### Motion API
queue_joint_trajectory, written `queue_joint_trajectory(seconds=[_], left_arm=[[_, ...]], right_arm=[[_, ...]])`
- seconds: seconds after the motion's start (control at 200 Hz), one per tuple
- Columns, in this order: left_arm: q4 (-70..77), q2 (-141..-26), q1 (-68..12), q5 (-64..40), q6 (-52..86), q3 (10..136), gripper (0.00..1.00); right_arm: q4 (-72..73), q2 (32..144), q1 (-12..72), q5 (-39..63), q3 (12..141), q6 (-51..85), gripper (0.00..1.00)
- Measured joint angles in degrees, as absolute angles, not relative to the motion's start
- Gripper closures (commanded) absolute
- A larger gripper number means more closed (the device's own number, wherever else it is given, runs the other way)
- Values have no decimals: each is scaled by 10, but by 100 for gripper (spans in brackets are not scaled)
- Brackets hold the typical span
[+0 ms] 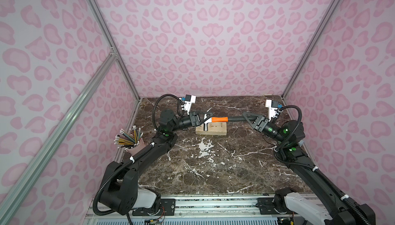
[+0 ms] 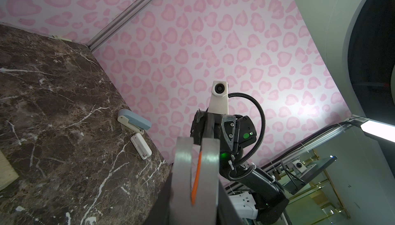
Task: Use a claw hammer to pull out a nail
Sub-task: Pick up the hammer at the center of the board.
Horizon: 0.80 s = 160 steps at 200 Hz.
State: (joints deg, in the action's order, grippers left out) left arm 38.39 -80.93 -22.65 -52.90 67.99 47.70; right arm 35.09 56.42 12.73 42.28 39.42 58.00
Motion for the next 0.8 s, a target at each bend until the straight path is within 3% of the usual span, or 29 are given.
queue_joint_trajectory(seconds=[0.24,0.365,0.495,0.605,0.695,0.8], left_arm=[[374,-811,-222,-538,668,495,97],[359,-813,-221,-543,656,507,97],[344,-814,-221,-546,644,512,97],[297,-815,-219,-549,616,533,67],[230,-815,-216,-533,571,558,55],[161,-815,-205,-502,522,586,50]], right_arm=[[357,559,127,457,392,587,79],[369,555,128,467,393,591,100],[362,551,132,463,393,588,100],[342,542,135,449,395,578,100],[293,527,137,438,412,537,100],[205,507,130,429,426,493,100]])
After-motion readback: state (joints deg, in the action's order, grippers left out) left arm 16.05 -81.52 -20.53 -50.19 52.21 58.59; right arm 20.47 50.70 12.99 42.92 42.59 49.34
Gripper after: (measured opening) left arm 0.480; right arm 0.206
